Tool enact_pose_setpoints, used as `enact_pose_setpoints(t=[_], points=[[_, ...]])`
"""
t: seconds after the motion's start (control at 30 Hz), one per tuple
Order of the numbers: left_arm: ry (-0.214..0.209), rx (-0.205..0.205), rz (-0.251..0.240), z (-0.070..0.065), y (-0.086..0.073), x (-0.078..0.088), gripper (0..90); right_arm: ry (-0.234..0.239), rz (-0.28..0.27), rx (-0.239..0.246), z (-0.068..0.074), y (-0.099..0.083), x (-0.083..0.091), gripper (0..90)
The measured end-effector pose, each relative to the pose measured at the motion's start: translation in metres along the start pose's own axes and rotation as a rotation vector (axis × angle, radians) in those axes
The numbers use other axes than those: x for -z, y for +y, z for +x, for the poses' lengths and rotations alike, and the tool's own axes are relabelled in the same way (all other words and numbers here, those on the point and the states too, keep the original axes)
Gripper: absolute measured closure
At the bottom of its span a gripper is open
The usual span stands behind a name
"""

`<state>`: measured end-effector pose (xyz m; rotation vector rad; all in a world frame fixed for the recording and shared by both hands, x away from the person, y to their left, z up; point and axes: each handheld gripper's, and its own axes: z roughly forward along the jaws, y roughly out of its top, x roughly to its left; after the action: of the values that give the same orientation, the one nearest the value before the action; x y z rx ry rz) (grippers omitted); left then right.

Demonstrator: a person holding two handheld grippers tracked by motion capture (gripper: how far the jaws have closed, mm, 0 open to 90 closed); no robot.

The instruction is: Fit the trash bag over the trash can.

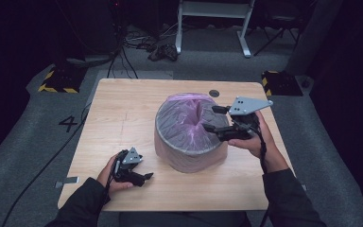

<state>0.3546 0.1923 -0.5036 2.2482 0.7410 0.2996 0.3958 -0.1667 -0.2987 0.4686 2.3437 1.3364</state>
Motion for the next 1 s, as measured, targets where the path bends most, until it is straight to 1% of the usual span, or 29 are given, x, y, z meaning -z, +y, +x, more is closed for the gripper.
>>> enact_pose_setpoints(t=[0.07,0.13,0.2,0.27,0.3,0.33,0.37,0.4,0.47,0.63,0.77,0.83,0.9,0.97,1.0], points=[[-0.001,0.0,0.001,0.0,0.0,0.0,16.8,0.012,0.023,0.006,0.0,0.003,-0.009,34.1],[-0.003,0.0,0.002,0.0,0.0,0.0,16.6,-0.003,0.062,0.002,-0.002,0.005,-0.017,36.6],[-0.003,0.001,0.002,0.0,0.0,0.0,16.5,0.013,0.101,0.001,-0.004,0.005,-0.026,38.7],[-0.003,0.001,0.003,0.0,0.0,0.0,16.5,0.013,0.141,0.006,-0.005,0.004,-0.033,41.0],[-0.003,0.001,0.002,0.0,0.0,0.0,16.5,0.021,0.154,0.006,-0.006,0.003,-0.035,41.7],[-0.003,0.001,0.002,0.0,0.0,0.0,16.5,0.038,0.174,0.006,-0.006,0.002,-0.037,42.2],[-0.003,0.001,0.002,0.0,0.0,0.0,16.5,0.042,0.2,0.012,-0.007,0.001,-0.041,42.1],[-0.003,0.0,0.002,0.0,0.0,0.0,16.5,0.04,0.214,0.013,-0.007,0.0,-0.043,41.9],[-0.005,0.001,0.002,0.0,0.0,0.0,16.5,0.055,0.246,0.013,-0.008,-0.001,-0.047,41.1],[-0.004,-0.004,0.003,0.001,0.001,0.0,16.3,0.071,0.332,0.015,-0.008,-0.004,-0.056,38.6],[-0.004,-0.004,0.004,0.001,0.001,0.0,16.3,0.094,0.366,0.004,-0.009,-0.005,-0.063,37.0],[-0.004,-0.004,0.003,0.001,0.001,0.0,16.2,0.094,0.393,0.012,-0.009,-0.004,-0.065,35.0],[-0.004,-0.004,0.004,0.001,0.001,0.0,16.3,0.109,0.439,0.013,-0.009,-0.002,-0.069,34.5],[-0.004,-0.004,0.003,0.001,0.001,0.0,16.3,0.112,0.476,0.032,-0.009,-0.001,-0.072,33.3],[-0.004,-0.003,0.003,0.0,0.001,-0.001,16.3,0.118,0.493,0.031,-0.007,0.0,-0.074,32.2]])
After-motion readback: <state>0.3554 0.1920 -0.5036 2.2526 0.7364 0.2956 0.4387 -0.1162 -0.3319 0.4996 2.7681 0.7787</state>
